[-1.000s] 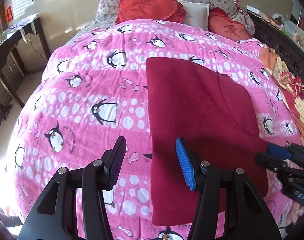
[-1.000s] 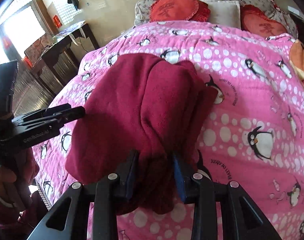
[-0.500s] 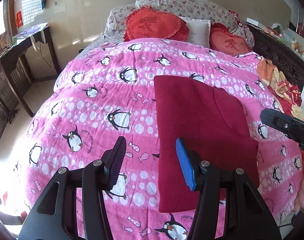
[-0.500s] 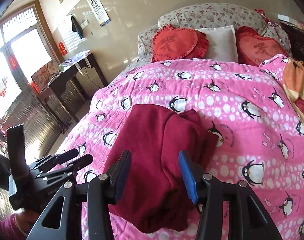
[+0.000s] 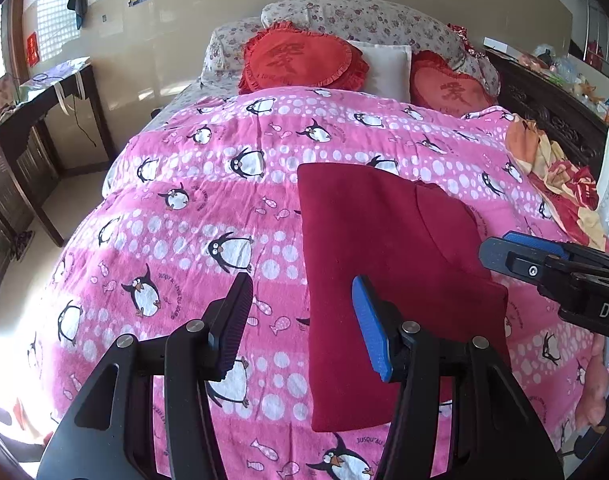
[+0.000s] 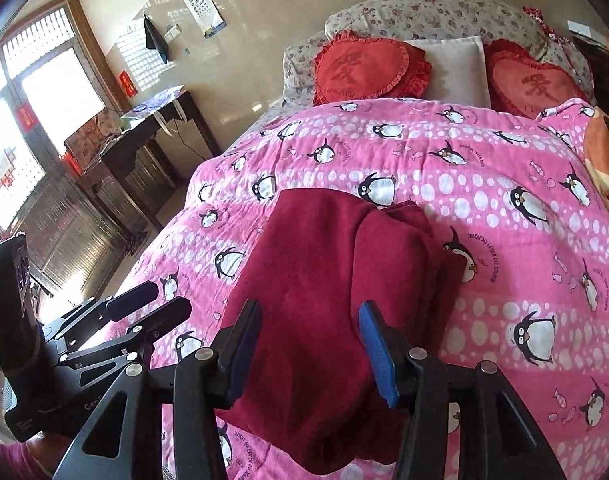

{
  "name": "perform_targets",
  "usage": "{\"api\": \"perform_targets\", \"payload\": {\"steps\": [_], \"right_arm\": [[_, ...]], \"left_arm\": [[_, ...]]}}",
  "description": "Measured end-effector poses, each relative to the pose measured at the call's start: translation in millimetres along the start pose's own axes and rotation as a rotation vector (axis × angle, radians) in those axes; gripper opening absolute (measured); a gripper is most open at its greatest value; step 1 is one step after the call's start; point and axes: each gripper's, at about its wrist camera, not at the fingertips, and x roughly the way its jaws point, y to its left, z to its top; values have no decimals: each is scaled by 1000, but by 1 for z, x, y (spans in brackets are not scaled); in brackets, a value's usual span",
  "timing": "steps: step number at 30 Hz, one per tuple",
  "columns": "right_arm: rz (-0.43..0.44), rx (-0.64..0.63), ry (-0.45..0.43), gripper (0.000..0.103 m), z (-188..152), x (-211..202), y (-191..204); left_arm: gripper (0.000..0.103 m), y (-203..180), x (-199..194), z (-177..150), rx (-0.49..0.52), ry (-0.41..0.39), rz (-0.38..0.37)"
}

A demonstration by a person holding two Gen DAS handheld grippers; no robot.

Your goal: Fold small clothes

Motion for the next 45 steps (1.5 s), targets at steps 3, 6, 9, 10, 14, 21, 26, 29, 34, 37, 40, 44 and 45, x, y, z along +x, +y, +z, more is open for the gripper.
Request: {"api": "perform_targets", "payload": {"steps": [3,6,9,10,14,21,26,29,34,37,40,44,45], "right_arm": [[-5,-2,-13,49,3,-4,2],[-13,-8,-20,50,3,-6,3],[-37,-18,13,51,-1,0,1],[-46,-23,22,51,-2,2,0],[-65,-25,34,51,-5,9,-6],[-61,-1,36,52,2,18,-13],[-65,-15,37,52,9,27,-8],[-65,-19,39,52,12,35,-8],[-90,-26,38,52,18,50,-16],[-157,-42,40,52,21,59,-26],[-217,-20,88,51,16,75,-45],[-180,22,81,51,10,72,-56],[-172,30,73,51,11,67,-56]], "left_arm": [[52,5,8,2,-16,12,15],[52,8,21,4,-43,38,17],[52,8,33,4,-62,67,14],[52,8,37,4,-62,75,14],[52,3,46,4,-39,90,26],[52,3,54,6,-34,100,27],[52,5,61,7,-40,115,28],[52,4,65,8,-35,116,32],[52,2,74,12,-32,118,36],[52,0,79,13,-32,120,32],[52,-2,85,13,-25,132,26],[52,-2,85,14,-17,131,26],[52,-2,84,14,-19,131,24]]}}
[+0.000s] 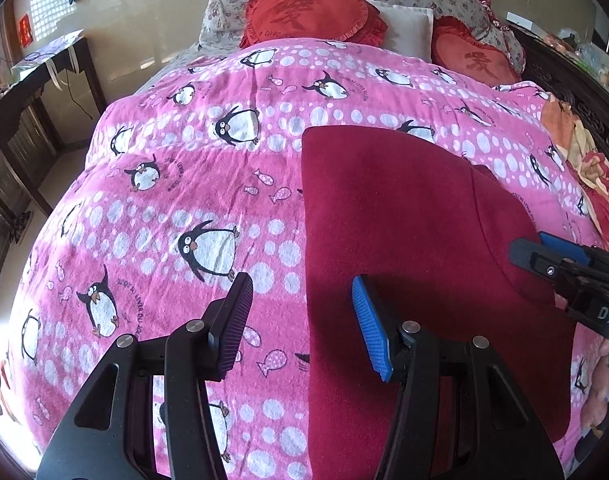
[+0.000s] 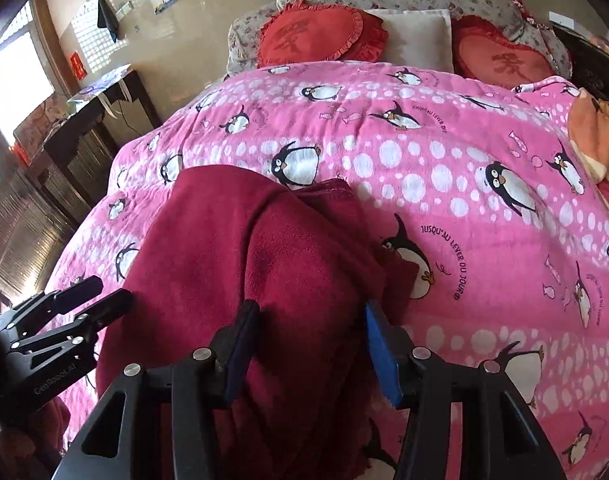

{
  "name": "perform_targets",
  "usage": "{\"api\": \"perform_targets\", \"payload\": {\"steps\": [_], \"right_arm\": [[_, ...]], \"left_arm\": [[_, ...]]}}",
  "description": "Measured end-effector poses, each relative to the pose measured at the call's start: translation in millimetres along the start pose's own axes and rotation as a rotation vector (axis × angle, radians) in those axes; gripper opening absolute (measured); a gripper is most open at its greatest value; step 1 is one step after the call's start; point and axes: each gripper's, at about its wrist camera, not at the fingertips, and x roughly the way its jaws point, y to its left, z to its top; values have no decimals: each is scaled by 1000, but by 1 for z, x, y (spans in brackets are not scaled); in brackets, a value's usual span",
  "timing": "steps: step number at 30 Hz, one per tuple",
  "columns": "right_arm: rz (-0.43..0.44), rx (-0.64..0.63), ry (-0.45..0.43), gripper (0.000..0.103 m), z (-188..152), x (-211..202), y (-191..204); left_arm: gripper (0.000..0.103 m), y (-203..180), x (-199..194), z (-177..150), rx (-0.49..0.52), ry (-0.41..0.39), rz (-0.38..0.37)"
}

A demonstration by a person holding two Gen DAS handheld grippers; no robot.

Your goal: Fold small clothes

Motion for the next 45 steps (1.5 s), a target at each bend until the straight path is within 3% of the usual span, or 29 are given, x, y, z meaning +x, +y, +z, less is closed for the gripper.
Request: {"api": "perform_targets", "payload": {"steps": [5,9,19,33,45], "right_arm": [[65,53,-45,52,0,-33,2],[59,25,-83,53,-4,-56,16],[102,22,-103,60,-24,-79,37],[68,-35,-165,64,-35,-106,55],[78,-10,-177,66,-37,-115,47]], "left_arm": [[52,6,-7,-1,-22,-5,-5],[52,8,-18,-5,-15,-16,6],[52,6,-59,-19,0,-92,10],[52,4,-93,-28,6,-151,6],[52,-7,-107,-28,70,-191,97]]}}
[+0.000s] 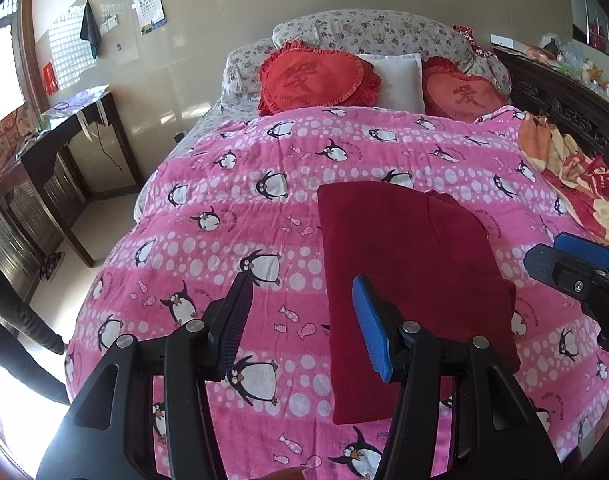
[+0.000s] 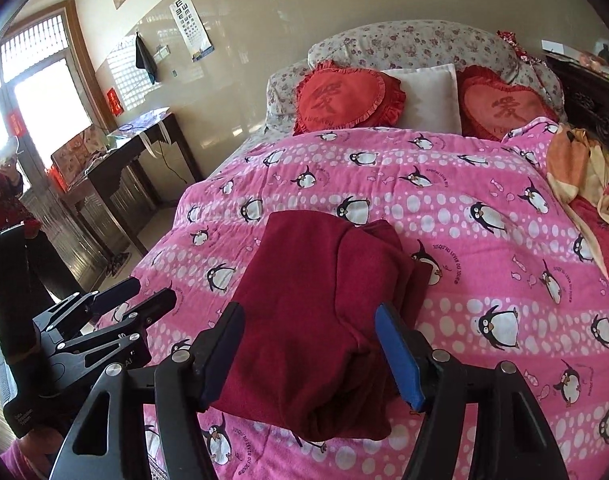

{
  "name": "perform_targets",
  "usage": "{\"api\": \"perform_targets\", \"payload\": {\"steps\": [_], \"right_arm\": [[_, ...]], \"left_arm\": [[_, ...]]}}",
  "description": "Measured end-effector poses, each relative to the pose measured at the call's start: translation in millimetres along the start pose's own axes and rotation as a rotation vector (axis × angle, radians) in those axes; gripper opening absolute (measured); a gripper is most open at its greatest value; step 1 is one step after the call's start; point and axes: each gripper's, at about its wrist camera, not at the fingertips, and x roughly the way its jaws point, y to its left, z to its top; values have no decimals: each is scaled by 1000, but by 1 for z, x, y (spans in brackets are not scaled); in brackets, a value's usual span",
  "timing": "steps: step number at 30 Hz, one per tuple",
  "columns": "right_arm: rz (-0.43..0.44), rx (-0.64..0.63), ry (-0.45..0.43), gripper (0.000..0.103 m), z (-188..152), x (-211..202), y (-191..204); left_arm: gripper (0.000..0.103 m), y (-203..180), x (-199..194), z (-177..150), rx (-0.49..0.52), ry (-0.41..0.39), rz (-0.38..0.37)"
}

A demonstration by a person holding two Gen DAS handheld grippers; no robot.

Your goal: Fold small clothes

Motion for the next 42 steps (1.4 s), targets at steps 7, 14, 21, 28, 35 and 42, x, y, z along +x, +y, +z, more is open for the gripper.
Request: {"api": "perform_targets", "payload": {"steps": [7,14,21,28,35,42], "right_arm": [[-13,10,-3,67,-2,-5,-7],[-26,19,4,67,-2,-1,-10],[-34,-6,20,67,-3,6,-2],[-32,1,40,67,-3,15,-2],[-27,-3,49,68,-3,20,0],[-27,-5,56,68,-4,23,1]], "left_arm": [[52,-10,0,-2,43,-4,13],[52,-9,1,-1,30,-4,-20],[52,-6,6,-2,-6,2,-55],[52,-3,12,-2,-16,13,-55],[52,-2,17,-3,-19,22,-58],[52,-3,18,-4,-22,28,-60]]}}
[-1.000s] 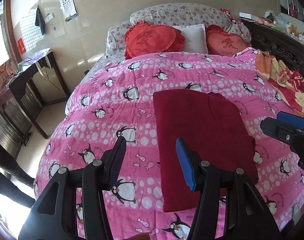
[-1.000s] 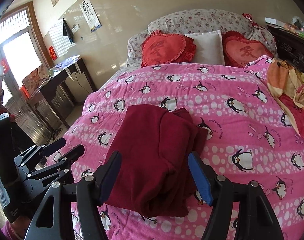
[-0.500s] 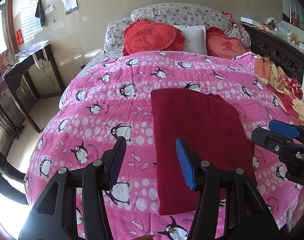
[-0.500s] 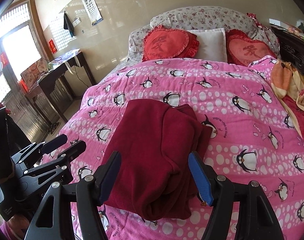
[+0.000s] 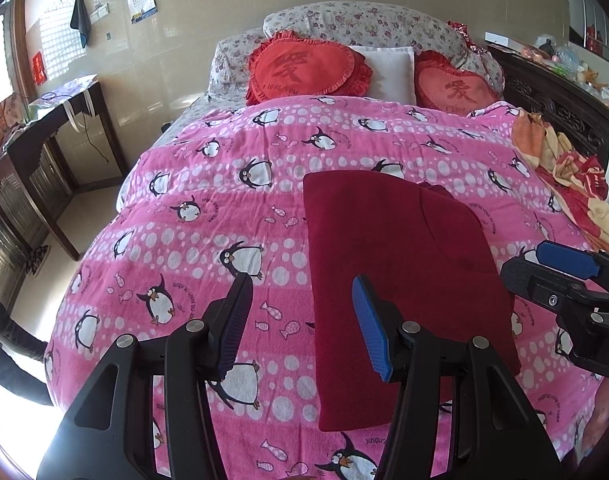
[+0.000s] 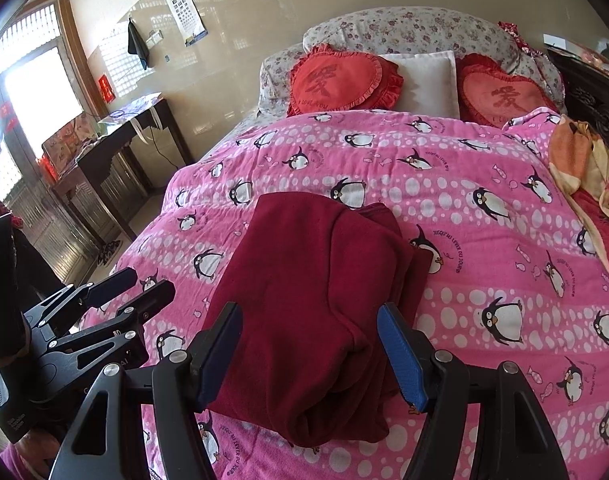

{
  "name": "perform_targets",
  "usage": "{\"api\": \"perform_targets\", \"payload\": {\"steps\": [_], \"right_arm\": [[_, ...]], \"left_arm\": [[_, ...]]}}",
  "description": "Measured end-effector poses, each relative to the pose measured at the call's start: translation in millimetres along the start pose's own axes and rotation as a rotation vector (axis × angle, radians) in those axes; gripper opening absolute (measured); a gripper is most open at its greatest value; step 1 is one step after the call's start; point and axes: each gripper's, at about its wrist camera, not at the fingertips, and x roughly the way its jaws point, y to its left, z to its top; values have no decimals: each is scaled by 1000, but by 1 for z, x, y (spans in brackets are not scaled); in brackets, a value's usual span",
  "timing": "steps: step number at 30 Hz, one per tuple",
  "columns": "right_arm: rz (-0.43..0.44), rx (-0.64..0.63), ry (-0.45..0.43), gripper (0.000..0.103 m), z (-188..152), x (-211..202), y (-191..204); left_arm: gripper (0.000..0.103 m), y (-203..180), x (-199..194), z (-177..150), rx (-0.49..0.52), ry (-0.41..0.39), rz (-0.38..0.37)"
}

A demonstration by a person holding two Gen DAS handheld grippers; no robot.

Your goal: Fold small clothes

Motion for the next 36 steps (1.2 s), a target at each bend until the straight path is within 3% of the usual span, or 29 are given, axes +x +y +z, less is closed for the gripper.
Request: {"api": "perform_targets", "payload": {"steps": [36], "right_arm": [[-1,6,27,68,-1,11,-1]], "left_arm": [[52,-3,8,-5,-5,24,-13]]}}
